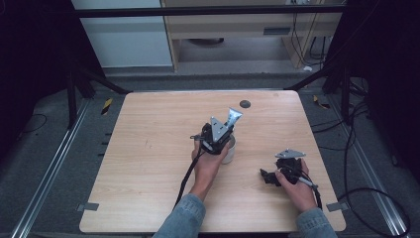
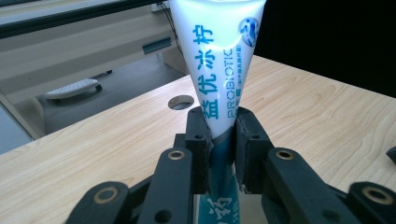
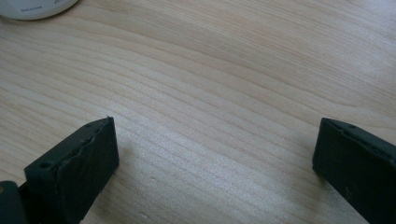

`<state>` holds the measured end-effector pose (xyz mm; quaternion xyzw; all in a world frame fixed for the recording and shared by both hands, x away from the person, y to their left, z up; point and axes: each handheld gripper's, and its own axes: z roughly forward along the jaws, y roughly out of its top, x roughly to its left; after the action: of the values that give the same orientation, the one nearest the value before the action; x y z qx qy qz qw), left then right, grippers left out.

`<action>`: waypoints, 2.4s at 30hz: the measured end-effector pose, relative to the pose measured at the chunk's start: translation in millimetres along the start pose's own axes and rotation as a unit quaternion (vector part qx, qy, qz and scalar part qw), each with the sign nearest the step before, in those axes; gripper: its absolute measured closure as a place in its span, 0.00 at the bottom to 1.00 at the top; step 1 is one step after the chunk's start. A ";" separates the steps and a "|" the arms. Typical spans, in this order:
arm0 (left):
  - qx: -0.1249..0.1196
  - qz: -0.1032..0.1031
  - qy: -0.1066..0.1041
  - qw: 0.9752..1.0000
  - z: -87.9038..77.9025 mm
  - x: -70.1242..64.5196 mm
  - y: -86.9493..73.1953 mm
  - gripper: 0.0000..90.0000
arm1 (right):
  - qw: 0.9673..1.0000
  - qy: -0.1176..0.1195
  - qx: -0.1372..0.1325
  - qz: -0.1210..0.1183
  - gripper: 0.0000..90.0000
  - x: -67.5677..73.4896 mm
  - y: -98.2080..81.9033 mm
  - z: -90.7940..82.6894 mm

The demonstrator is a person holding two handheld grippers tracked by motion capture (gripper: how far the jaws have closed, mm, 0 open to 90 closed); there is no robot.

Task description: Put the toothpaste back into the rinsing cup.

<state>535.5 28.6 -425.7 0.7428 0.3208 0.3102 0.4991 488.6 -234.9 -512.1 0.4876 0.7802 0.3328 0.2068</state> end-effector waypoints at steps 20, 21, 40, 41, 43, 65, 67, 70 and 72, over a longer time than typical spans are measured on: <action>0.010 -0.003 0.001 1.000 1.5 0.8 -8.3 0.86 | 1.000 -0.001 -0.001 -0.004 0.01 -0.6 -0.2 0.3; 0.010 -0.004 0.002 1.000 1.3 1.2 -8.3 0.86 | 1.000 -0.002 -0.002 -0.007 0.01 -0.8 -0.4 0.6; 0.025 -0.017 0.001 1.000 1.8 2.5 -4.1 0.85 | 1.000 0.000 0.000 -0.002 0.01 -0.2 -0.1 0.0; 0.026 -0.017 0.000 1.000 1.7 2.9 -3.9 0.85 | 1.000 -0.001 -0.001 -0.004 0.01 -0.6 -0.2 0.3; 0.028 -0.018 0.001 0.999 1.5 4.0 -3.4 0.84 | 1.000 -0.003 -0.002 -0.007 0.01 -0.8 -0.4 0.6; 0.046 -0.011 -0.003 0.999 0.8 8.3 5.2 0.71 | 1.000 -0.003 -0.002 -0.007 0.01 -0.8 -0.4 0.7; 0.049 -0.008 -0.004 0.999 -0.5 9.2 5.7 0.69 | 1.000 -0.002 -0.002 -0.007 0.01 -0.9 -0.4 0.7; 0.048 -0.007 -0.005 0.999 -2.0 10.0 7.1 0.65 | 1.000 -0.002 -0.002 -0.007 0.01 -0.8 -0.4 0.6; 0.048 -0.003 -0.005 0.999 -2.2 9.9 7.8 0.63 | 1.000 -0.002 -0.002 -0.007 0.01 -0.9 -0.4 0.7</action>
<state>541.0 35.2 -416.3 0.7669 0.3348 0.2888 0.4652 489.1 -235.6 -512.8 0.4824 0.7824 0.3319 0.2121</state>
